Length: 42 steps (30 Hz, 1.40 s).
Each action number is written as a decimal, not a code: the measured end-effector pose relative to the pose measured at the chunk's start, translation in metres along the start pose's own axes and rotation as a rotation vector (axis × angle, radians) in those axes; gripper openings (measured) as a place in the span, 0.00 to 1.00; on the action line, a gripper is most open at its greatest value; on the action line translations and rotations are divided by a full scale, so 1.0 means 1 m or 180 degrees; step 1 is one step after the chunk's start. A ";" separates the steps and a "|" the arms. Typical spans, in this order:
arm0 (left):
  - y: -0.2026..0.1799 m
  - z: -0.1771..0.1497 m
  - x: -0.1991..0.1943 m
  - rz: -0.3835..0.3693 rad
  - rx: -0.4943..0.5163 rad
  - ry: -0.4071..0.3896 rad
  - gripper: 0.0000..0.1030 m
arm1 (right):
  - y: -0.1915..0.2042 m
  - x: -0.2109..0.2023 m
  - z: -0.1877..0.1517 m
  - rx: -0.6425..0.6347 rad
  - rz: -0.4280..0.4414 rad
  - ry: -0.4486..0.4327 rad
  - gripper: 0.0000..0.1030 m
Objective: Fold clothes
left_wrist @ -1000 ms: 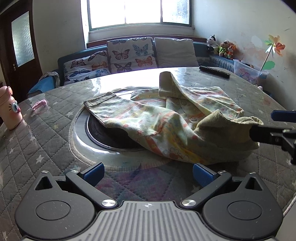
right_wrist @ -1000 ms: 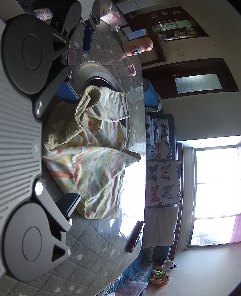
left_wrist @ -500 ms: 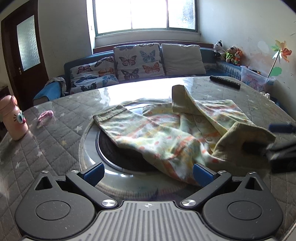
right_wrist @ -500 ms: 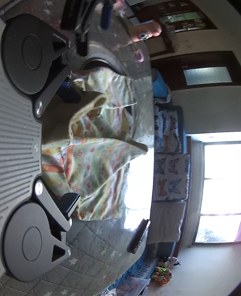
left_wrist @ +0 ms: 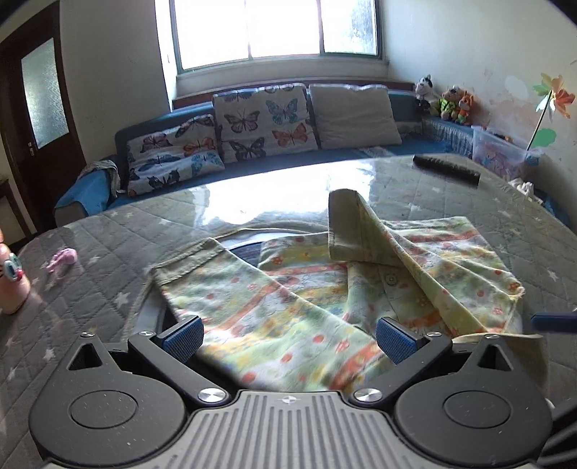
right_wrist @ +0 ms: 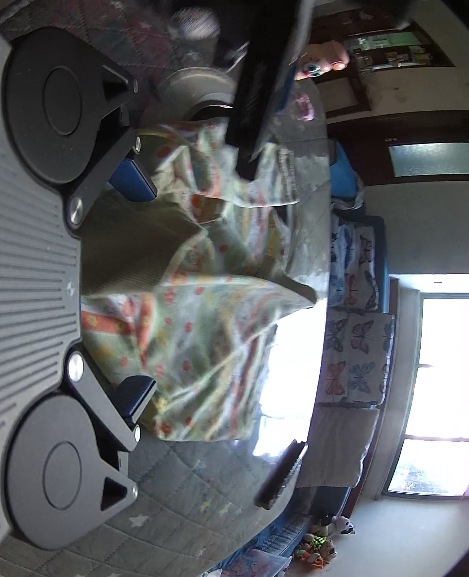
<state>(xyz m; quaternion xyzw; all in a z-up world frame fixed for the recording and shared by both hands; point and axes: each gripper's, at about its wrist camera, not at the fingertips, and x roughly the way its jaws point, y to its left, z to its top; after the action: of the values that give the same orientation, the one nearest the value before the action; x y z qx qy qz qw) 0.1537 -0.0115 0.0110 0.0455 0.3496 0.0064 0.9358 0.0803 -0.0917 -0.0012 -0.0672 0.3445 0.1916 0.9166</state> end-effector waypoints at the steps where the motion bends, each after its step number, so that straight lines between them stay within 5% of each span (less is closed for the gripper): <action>1: -0.002 0.000 0.007 0.0006 0.0008 0.0033 1.00 | -0.004 -0.001 0.006 0.0012 0.0003 -0.0039 1.00; 8: -0.005 -0.007 0.035 0.0029 0.0016 0.0225 1.00 | -0.027 0.011 0.051 0.0050 0.0006 -0.0203 1.00; 18: 0.014 -0.001 0.046 0.0106 -0.0071 0.0227 1.00 | -0.019 0.100 0.102 -0.0154 0.0132 0.0036 1.00; 24: 0.038 0.016 0.071 0.0216 -0.0317 0.0327 0.98 | -0.015 0.139 0.108 -0.0259 0.0068 0.0205 0.80; 27: 0.046 0.025 0.089 0.0192 -0.0469 0.0431 0.87 | -0.021 0.150 0.104 -0.0226 0.0050 0.0276 0.63; 29: 0.048 0.030 0.100 0.0176 -0.0511 0.0498 0.80 | -0.030 0.152 0.101 -0.0136 0.0036 0.0311 0.40; 34: 0.041 0.038 0.113 0.0160 -0.0393 0.0539 0.58 | -0.059 0.137 0.093 0.0065 -0.0007 0.0218 0.13; 37: 0.039 0.039 0.110 0.0078 -0.0361 0.0539 0.31 | -0.077 0.118 0.088 0.0191 -0.0072 0.0106 0.07; 42: 0.046 0.033 0.102 0.0066 -0.0381 0.0497 0.10 | -0.112 0.074 0.068 0.0491 -0.0297 -0.0121 0.05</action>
<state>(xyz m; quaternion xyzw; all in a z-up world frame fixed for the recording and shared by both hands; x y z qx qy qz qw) 0.2534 0.0358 -0.0272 -0.0075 0.4200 0.0405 0.9066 0.2170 -0.1544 0.0010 -0.0087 0.3373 0.1228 0.9333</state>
